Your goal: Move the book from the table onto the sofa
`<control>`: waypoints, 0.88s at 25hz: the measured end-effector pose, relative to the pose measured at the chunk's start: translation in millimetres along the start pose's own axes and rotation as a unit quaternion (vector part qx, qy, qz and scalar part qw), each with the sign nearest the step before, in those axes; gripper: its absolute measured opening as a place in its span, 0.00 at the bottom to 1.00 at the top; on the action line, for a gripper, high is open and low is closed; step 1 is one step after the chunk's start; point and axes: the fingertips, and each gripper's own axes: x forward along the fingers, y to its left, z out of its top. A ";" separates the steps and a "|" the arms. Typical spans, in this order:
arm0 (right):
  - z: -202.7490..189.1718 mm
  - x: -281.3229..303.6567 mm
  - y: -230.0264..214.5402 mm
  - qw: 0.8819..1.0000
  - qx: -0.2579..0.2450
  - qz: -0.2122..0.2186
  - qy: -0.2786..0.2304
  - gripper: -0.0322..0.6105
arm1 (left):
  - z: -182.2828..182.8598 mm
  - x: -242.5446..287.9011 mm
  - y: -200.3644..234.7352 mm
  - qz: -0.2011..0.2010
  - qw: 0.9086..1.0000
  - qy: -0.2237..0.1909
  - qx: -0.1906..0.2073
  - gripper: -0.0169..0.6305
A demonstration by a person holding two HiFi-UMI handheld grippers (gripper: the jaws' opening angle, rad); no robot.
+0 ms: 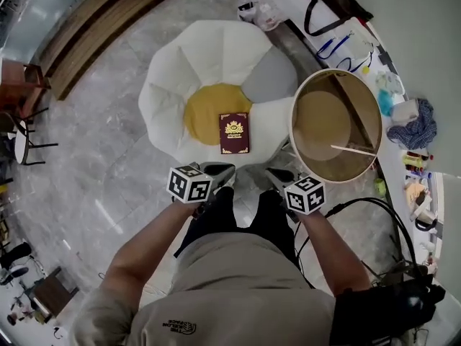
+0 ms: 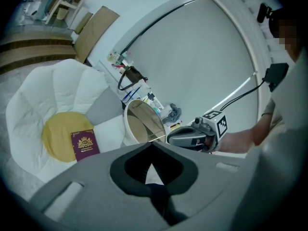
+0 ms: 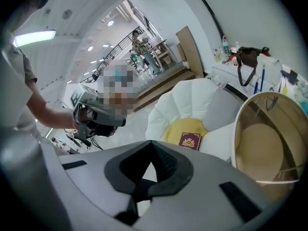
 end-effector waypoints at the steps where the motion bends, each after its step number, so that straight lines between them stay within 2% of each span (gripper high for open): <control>1: 4.7 -8.9 5.9 1.000 -0.009 -0.001 -0.003 0.07 | 2.9 -2.7 -12.6 -0.005 1.000 0.002 0.010 0.04; 5: 18.7 -42.6 28.8 0.999 -0.038 -0.002 -0.016 0.07 | 8.0 -14.5 -58.2 -0.021 0.999 0.012 0.046 0.04; 13: 31.6 -102.3 58.0 0.998 -0.044 -0.010 -0.052 0.07 | 26.7 -36.5 -120.7 -0.038 0.996 -0.004 0.082 0.04; 17: 37.7 -119.2 63.5 0.996 -0.045 -0.023 -0.075 0.07 | 29.8 -39.9 -137.4 -0.043 0.992 0.000 0.120 0.04; 22: 50.6 -130.6 81.9 0.993 -0.051 -0.030 -0.102 0.07 | 35.9 -48.7 -143.2 -0.049 0.990 -0.004 0.133 0.04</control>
